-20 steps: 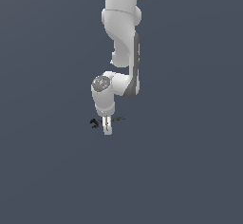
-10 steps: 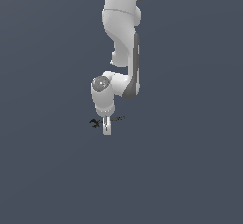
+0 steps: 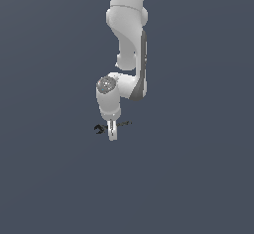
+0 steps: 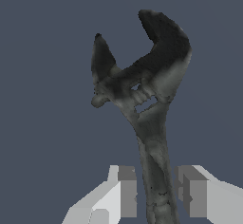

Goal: Pick up the object and move it to a goal position.

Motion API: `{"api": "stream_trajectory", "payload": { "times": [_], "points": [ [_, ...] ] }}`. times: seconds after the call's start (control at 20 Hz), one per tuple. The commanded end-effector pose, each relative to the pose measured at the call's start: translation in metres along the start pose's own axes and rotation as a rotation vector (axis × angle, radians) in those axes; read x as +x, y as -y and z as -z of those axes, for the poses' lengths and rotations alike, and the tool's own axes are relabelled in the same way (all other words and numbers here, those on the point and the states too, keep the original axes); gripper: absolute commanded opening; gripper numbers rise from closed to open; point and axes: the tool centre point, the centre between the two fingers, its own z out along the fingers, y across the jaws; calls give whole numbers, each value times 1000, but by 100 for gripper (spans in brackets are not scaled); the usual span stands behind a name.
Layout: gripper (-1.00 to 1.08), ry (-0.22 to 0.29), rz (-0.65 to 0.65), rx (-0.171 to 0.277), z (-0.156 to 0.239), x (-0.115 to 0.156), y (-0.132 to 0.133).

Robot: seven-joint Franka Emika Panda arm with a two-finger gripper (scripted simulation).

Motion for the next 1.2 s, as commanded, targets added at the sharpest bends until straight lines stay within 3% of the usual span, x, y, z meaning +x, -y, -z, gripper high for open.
{"api": "stream_trajectory", "payload": {
  "times": [0.0,0.35,1.15],
  "points": [
    [-100,0,1,2,12,-5,3],
    [-100,0,0,1,65,-27,15],
    [-100,-3,1,1,230,-92,56]
  ]
}}
